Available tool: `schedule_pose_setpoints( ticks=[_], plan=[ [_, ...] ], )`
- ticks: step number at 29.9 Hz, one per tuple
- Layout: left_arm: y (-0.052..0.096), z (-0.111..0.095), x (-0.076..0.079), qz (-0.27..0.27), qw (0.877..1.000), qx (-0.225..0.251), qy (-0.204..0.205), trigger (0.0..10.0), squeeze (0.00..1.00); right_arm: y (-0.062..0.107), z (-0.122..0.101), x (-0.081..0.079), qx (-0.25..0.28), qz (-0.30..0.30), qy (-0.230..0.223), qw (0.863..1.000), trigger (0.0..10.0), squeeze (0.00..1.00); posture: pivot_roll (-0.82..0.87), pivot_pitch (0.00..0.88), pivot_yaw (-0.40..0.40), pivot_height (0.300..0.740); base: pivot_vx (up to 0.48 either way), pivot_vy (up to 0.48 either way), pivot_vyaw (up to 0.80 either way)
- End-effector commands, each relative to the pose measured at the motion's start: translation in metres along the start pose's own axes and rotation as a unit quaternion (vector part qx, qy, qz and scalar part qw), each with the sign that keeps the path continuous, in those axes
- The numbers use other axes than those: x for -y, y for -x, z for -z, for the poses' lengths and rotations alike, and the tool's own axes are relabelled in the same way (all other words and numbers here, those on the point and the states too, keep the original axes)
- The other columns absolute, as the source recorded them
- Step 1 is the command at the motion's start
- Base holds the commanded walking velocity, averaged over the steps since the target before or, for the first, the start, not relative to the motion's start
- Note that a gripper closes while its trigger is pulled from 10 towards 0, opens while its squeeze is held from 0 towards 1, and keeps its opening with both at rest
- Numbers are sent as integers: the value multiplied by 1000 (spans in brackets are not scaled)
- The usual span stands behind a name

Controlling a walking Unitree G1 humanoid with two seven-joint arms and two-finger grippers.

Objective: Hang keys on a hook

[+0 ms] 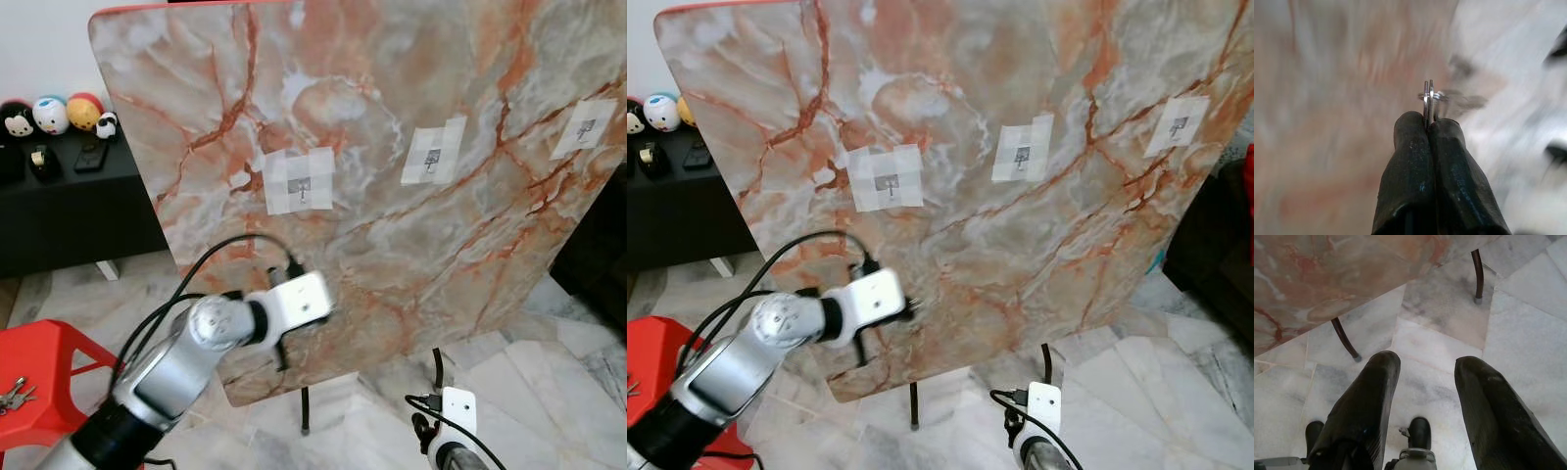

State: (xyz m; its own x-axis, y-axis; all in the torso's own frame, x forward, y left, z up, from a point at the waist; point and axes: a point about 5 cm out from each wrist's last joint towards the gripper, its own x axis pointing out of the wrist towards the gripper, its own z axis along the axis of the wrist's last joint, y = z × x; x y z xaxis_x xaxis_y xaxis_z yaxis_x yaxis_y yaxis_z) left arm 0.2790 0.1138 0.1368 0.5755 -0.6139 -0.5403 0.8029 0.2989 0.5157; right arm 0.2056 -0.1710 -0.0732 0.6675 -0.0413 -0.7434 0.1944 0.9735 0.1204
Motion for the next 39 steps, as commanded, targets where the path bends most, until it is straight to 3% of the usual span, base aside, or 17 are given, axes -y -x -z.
schedule_pose_setpoints(
  ticks=[1,6,8,9,14,16,19,22,23,24,25,27,28,30,32,34,39],
  plan=[
    [2,20,1,-17,999,-39,5,10000,0,0,0,1,-1,4,-1,1000,10000,0,109,0,-56,740,0,0,0],
    [22,109,29,-3,977,-211,29,10000,0,0,0,2,0,6,-4,1000,10000,0,114,0,-52,740,0,0,0],
    [36,159,55,13,951,-306,44,10000,0,0,-1,2,1,8,-5,1000,10000,0,117,0,-52,740,0,0,0],
    [36,159,55,13,951,-306,44,10000,0,0,-1,2,1,8,-5,1000,10000,0,117,0,-52,740,0,0,0],
    [65,213,114,138,892,-429,41,10000,0,0,-1,2,2,10,-8,1000,10000,0,110,0,-53,740,0,0,0],
    [80,228,133,205,862,-463,1,10000,0,0,-1,2,2,11,-10,1000,10000,0,120,0,-54,740,0,0,0],
    [86,238,130,213,844,-490,-39,10000,0,0,-1,2,3,12,-13,1000,10000,0,120,0,-55,740,0,0,0],
    [83,240,120,183,843,-502,-58,10000,0,0,-1,2,3,12,-14,1000,10000,0,118,0,-52,740,0,0,0],
    [73,235,109,160,856,-484,-84,10000,0,0,-1,3,4,13,-15,1000,10000,0,114,0,-52,740,0,0,0],
    [55,224,91,89,890,-441,-77,10000,0,0,-2,3,5,14,-16,1000,10000,0,114,0,-52,740,0,0,0],
    [55,224,91,89,890,-441,-77,10000,0,0,-2,3,5,14,-16,1000,10000,0,114,0,-52,740,0,0,0],
    [37,205,60,-34,926,-371,-60,10000,0,0,-2,4,5,15,-17,1000,10000,0,108,0,-49,740,0,0,0],
    [36,193,26,-166,927,-333,-45,10000,0,0,-2,5,6,16,-17,1000,10000,0,106,0,-49,740,0,0,0],
    [46,192,6,-262,906,-333,-13,10000,0,0,-2,6,5,17,-17,1000,10000,0,106,0,-50,740,0,0,0],
    [53,209,20,-251,887,-377,96,10000,0,0,-2,6,4,15,-13,1000,10000,0,109,0,-55,740,0,0,0],
    [53,216,34,-207,884,-401,122,10000,0,0,-2,6,3,13,-10,1000,10000,0,109,0,-55,740,0,0,0],
    [17,192,60,-164,915,-309,199,10000,0,0,-2,7,4,14,-12,1000,10000,0,106,0,-58,740,0,0,0]
  ],
)
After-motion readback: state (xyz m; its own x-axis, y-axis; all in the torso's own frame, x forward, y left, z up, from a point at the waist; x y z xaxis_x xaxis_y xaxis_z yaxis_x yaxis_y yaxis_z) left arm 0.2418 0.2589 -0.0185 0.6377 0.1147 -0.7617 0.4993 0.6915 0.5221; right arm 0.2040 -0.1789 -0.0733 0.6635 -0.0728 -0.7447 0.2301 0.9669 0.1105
